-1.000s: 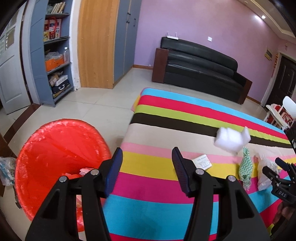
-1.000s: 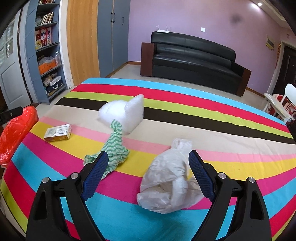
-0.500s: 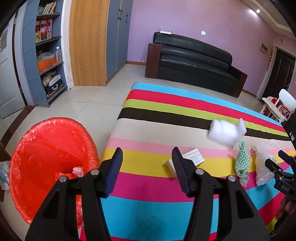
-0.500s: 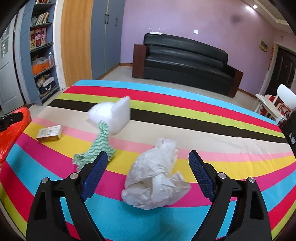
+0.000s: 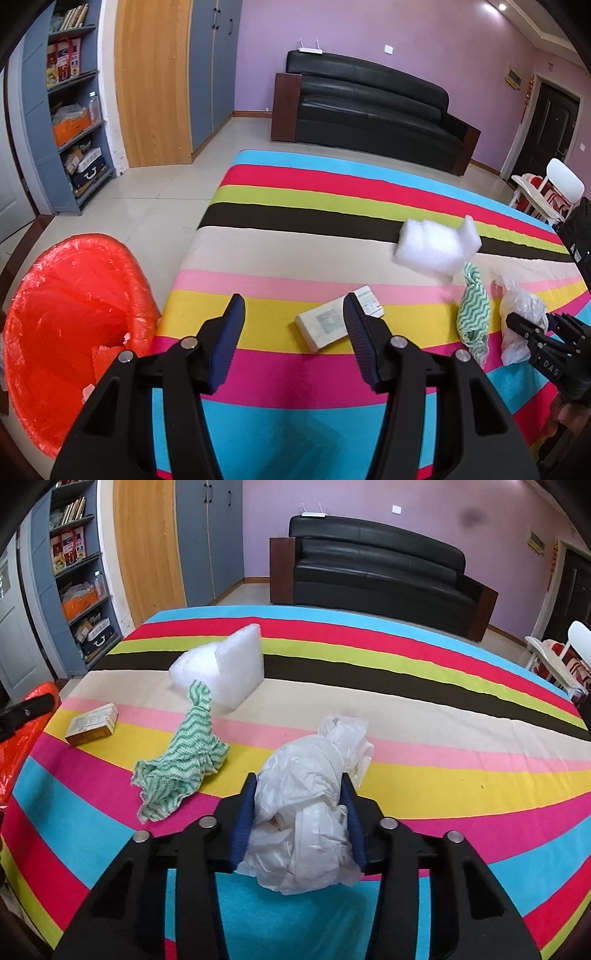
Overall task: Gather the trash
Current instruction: 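Grasp the white plastic bag with the right tool while the left tool moves to the paper box, then close the left tool on the small paper box while the right tool holds the plastic bag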
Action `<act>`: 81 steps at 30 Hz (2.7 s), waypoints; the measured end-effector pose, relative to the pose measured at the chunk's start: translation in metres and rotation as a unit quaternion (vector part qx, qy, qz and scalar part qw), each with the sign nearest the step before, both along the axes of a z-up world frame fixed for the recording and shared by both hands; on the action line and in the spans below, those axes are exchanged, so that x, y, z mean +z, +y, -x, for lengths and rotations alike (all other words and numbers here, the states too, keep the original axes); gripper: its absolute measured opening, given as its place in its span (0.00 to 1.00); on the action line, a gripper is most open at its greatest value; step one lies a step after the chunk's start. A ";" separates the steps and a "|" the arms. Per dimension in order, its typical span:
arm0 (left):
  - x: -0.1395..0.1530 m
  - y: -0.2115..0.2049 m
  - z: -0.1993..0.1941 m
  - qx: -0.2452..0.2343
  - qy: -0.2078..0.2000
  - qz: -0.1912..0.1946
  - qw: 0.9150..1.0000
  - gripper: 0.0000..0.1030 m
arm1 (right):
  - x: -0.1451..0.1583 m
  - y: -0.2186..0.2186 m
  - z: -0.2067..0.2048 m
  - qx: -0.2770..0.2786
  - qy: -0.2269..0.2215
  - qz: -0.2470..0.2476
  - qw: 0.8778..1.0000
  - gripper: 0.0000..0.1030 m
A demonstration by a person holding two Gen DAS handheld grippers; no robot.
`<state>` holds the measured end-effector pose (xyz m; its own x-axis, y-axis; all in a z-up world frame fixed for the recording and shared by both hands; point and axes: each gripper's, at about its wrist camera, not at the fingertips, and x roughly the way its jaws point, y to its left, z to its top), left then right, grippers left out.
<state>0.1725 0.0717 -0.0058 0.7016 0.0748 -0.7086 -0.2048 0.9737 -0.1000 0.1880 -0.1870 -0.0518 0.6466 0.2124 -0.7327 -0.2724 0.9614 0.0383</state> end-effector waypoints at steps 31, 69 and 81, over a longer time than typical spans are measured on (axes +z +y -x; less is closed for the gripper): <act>-0.033 -0.037 -0.035 -0.076 0.061 -0.055 0.994 0.51 | 0.031 0.018 0.012 0.033 -0.041 -0.037 0.998 0.39; -0.032 -0.039 -0.030 -0.101 0.063 -0.053 0.991 0.35 | 0.037 0.048 0.014 0.060 -0.050 -0.040 0.996 0.39; -0.008 -0.023 -0.003 -0.074 0.035 -0.051 0.995 0.35 | 0.045 0.080 0.014 0.081 -0.057 -0.049 0.994 0.39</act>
<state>0.1754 0.0489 -0.0135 0.6589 0.0478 -0.7507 -0.0606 0.9981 0.0104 0.1738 -0.1069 -0.0063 0.6756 0.3866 -0.6278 -0.4306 0.8981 0.0895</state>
